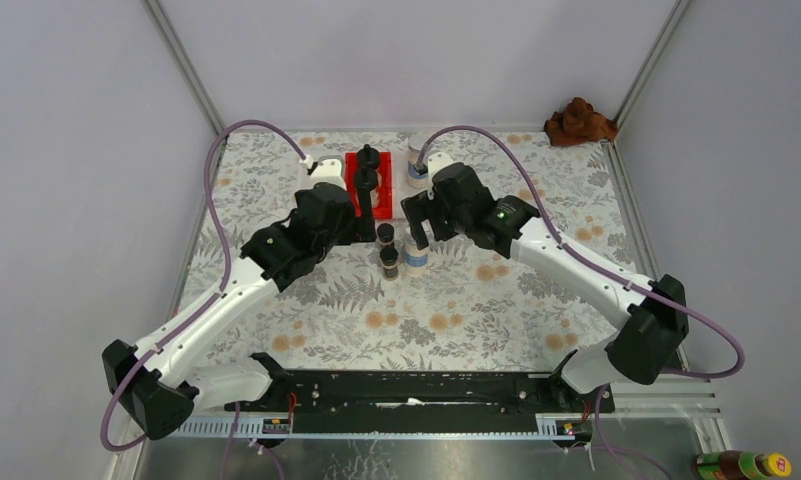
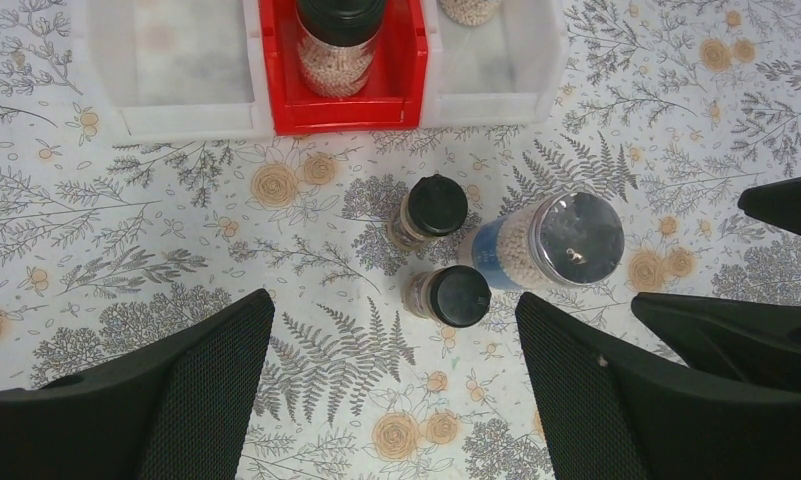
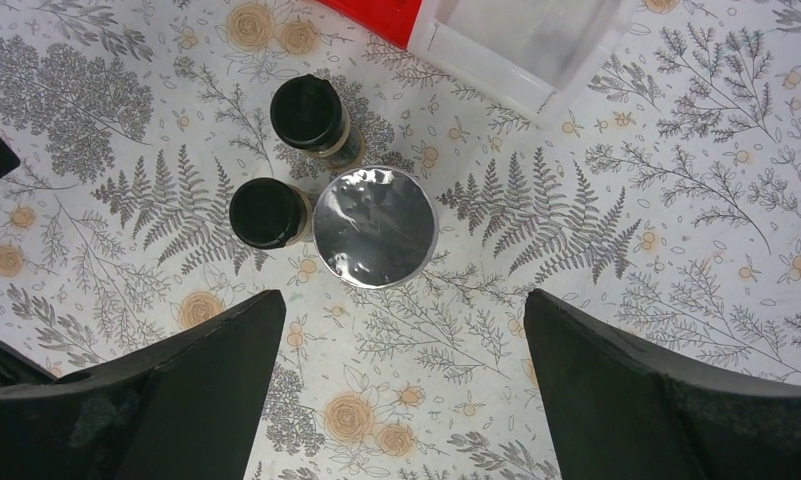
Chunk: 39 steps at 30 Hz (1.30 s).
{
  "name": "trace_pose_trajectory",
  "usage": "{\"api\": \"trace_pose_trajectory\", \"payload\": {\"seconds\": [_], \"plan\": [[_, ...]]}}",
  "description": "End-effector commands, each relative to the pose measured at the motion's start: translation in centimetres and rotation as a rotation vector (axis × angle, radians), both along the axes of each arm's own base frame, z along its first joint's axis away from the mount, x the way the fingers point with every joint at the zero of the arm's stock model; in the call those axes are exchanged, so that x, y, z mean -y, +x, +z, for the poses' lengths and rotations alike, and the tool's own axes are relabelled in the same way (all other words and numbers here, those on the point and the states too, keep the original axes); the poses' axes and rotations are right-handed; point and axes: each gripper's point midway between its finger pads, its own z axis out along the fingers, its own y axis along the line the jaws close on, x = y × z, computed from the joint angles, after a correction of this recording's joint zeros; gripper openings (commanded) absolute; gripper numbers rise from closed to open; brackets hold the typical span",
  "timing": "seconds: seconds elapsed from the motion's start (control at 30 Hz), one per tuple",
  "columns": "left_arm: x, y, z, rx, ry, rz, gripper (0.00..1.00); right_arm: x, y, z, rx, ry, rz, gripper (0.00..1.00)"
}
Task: Organize the condiment bottles
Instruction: Pick up the bottle from the center of the board.
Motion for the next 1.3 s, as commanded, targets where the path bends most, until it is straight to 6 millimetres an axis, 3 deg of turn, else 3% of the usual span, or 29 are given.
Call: {"api": "trace_pose_trajectory", "payload": {"seconds": [0.0,0.93,1.27], "plan": [[0.0,0.0,0.6,0.037,-0.006,-0.008,0.95,-1.3,0.3,0.0,0.008,0.023,0.015,0.97],[-0.7,0.0,0.4,0.047,0.028,0.003,0.96,-3.9,0.7,-3.6,-0.061,-0.007,0.074,0.96],[-0.9,0.2,0.3,0.051,0.047,0.004,0.96,-4.5,1.3,-4.3,-0.066,-0.017,0.087,0.89]]}}
